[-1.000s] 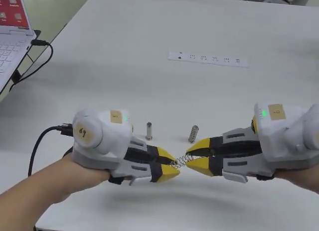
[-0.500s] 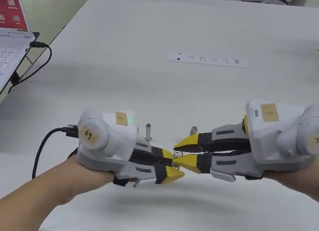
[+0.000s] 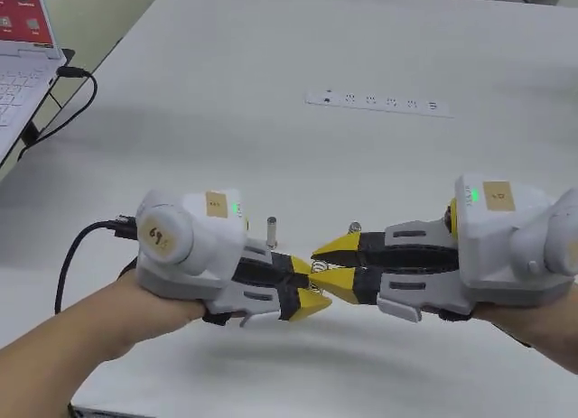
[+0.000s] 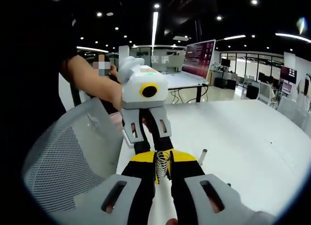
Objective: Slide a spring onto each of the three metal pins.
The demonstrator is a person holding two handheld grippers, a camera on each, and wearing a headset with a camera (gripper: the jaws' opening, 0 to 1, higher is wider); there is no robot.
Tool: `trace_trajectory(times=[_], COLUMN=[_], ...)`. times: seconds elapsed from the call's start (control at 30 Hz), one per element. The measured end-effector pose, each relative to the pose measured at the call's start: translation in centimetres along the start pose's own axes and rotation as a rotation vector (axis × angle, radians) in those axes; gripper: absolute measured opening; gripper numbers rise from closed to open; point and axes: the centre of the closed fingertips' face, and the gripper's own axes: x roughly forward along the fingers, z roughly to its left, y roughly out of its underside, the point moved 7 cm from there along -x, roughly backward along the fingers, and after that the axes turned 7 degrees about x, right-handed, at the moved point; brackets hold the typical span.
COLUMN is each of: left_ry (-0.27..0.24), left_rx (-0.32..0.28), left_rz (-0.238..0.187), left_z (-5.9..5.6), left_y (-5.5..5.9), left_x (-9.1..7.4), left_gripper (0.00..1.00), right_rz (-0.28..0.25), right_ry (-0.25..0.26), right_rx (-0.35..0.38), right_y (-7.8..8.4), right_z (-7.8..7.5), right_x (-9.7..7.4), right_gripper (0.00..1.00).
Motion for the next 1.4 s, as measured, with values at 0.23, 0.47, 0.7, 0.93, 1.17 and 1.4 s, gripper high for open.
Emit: trace_trajectory(times=[0.23,0.47,0.7,0.93,1.17,1.4], left_ry=[0.004,0.004,0.002,-0.009,-0.018,-0.054], left_rx=[-0.017,-0.021,-0.057,-0.069,-0.094,-0.128], left_rz=[-0.009,-0.012,-0.024,-0.036,-0.007,0.021], left_z=[0.0,-0.2,-0.2,0.1,0.1,0.8], left_y=[-0.1,0.0,-0.1,-0.3,0.3,1.3], left_x=[-0.1,-0.2,-0.3,-0.5,-0.6,-1.5], left_gripper=[0.02,0.02,0.02,0.03,0.13,0.25], right_rz=[0.014,0.010,0.015,0.015,0.018,0.024], right_ry=[0.015,0.011,0.010,0.011,0.026,0.045], right_rx=[0.007,0.003,-0.018,-0.046,-0.078,-0.078], right_y=[0.1,0.2,0.0,-0.4,-0.4,-0.3], right_z=[-0.2,0.0,0.0,0.0,-0.2,-0.5], right_x=[0.0,0.1,0.1,0.1,0.1,-0.1], right_gripper=[0.09,0.08,0.07,0.07,0.07,0.07])
